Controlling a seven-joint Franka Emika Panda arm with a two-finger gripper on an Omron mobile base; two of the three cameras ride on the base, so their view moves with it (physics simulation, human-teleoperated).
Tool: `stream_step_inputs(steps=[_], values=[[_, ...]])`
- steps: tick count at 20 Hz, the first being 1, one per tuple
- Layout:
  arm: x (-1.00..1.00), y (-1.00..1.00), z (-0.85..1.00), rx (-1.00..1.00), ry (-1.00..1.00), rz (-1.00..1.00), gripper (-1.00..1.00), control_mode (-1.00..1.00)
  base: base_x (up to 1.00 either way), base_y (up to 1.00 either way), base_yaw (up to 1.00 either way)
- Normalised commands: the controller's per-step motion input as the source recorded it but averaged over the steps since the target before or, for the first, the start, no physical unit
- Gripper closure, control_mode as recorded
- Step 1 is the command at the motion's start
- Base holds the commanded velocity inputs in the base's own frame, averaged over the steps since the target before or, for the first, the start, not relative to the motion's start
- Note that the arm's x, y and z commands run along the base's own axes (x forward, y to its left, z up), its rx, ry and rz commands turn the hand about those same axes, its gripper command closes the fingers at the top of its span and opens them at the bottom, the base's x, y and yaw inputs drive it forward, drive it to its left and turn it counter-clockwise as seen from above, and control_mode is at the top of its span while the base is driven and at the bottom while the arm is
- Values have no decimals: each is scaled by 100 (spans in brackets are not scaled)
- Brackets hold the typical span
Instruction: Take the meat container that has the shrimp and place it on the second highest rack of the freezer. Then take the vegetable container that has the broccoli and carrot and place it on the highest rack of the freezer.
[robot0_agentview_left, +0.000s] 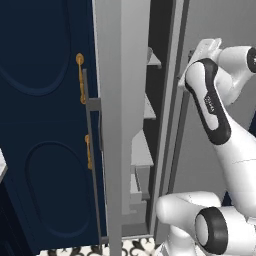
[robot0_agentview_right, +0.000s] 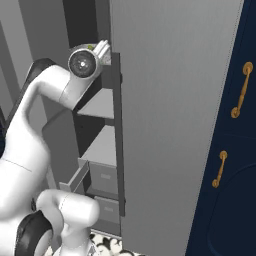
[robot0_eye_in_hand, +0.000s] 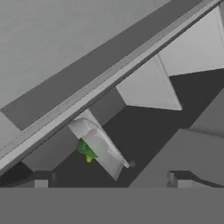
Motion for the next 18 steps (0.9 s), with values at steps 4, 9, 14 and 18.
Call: stream_step_inputs(steps=[4, 9, 14, 18], values=[[-100, -23, 0, -34, 0, 37, -100, -100, 0, 0, 0], [-100, -6, -10, -48, 4, 49, -100, -100, 0, 0, 0], [-98, 0, -39, -62, 8, 57, -100, -100, 0, 0, 0], [-92, -11, -59, -67, 0, 54, -100, -100, 0, 0, 0]])
